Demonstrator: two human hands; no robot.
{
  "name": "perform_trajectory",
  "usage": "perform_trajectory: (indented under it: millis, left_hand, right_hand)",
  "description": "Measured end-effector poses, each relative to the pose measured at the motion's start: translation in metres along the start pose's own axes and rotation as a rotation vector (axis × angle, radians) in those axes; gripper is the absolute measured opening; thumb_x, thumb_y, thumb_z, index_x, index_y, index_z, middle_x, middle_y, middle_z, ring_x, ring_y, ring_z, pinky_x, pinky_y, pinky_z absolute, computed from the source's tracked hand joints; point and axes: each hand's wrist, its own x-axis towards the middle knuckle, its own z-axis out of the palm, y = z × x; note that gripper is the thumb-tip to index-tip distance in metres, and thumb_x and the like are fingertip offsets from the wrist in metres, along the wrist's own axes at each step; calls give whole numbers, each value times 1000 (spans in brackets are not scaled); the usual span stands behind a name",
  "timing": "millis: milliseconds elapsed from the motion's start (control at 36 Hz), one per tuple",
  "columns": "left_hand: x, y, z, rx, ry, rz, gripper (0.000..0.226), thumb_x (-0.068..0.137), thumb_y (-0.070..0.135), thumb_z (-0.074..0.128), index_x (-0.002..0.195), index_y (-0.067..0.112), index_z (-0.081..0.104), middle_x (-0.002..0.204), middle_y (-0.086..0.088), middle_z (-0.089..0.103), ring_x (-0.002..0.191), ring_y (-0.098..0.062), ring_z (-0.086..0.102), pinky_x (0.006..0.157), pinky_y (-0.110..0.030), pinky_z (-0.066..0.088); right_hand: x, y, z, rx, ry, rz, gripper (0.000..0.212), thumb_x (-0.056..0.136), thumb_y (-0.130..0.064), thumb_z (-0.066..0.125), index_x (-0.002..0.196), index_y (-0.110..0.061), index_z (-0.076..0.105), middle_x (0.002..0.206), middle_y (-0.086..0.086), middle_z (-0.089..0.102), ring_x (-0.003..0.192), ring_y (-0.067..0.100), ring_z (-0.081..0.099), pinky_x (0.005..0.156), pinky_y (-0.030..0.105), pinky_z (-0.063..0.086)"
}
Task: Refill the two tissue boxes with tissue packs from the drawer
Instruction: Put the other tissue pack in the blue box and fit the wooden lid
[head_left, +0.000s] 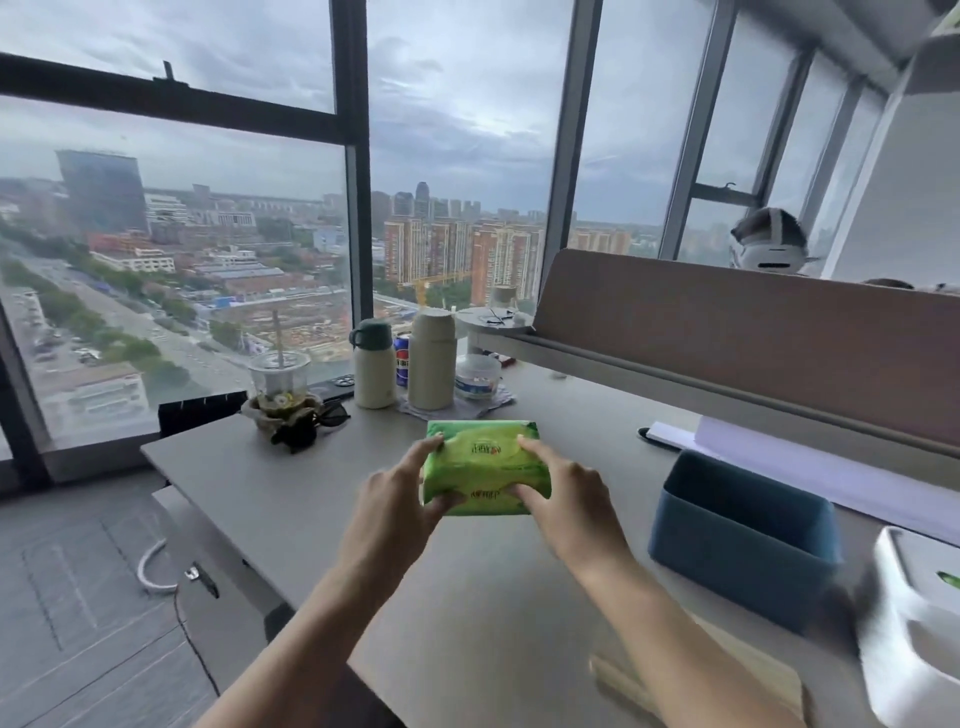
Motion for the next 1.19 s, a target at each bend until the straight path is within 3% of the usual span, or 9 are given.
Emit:
perform_trajectory:
  millis: [167,278,333,500,583,722,833,1000,1194]
  left_hand:
    - [22,70,25,-4,41,211,61,79,45,71,135,37,49,103,-6,72,98,-29,61,82,-29,30]
    - [31,118,53,-107,-25,292,59,79,44,72,134,39,51,106,-6,72,101,-29,61,92,-34,38]
    - [33,140,69,-157,-61,324,57,79,42,72,132,39,52,104,-6,73,100,-29,62,93,-36,41]
    - [36,190,110,-157,-164,413,55,82,47,68,133,41,49,103,-3,70,101,-26,56,90,-28,27]
    - [36,201,122,-132,-228,423,55,82,48,68,133,40,50,95,-2,64,103,-26,54,97,-31,27]
    - [40,200,141,-123,-287,429,55,79,51,69,131,40,52,107,-2,71,109,-24,57,96,-32,27]
    - [45,191,154,-76,-319,413,54,79,57,65,129,43,52,111,4,71,113,-20,55,101,-38,27]
    - [42,179,163,30,-352,461,50,84,63,53,129,44,53,135,14,53,124,-17,41,101,-44,26]
    - [29,171,146,-30,-356,522,47,87,56,55,132,41,52,135,15,54,124,-15,41,97,-36,27]
  right_hand:
    - [-7,39,-65,9,194,26,53,79,-25,76,129,-27,56,113,-1,70,99,16,65,83,21,48]
    - [-21,74,-108,-87,290,74,51,79,-28,76,126,-25,58,107,-3,72,95,15,67,75,17,43]
    - [-28,91,-126,-123,327,119,50,78,-29,77,125,-23,59,108,-1,72,95,18,67,74,19,43]
    - [-50,133,-160,-291,417,234,49,78,-42,75,122,-26,59,98,2,74,86,27,69,71,34,52]
    - [-56,149,-165,-355,441,252,49,77,-45,74,120,-26,60,100,2,74,90,28,67,77,34,51]
    - [-59,167,-159,-461,462,240,46,79,-48,71,117,-24,60,92,-1,73,88,24,62,85,33,38]
    - [-56,176,-151,-528,477,229,42,77,-49,71,109,-22,64,84,-3,72,87,22,65,100,42,34]
    - [-61,174,-145,-652,306,301,40,92,-56,41,101,-28,68,116,-7,70,128,17,46,111,47,1]
    - [-71,161,-152,-606,284,218,37,94,-53,42,108,-30,67,129,-14,61,126,12,45,111,45,5]
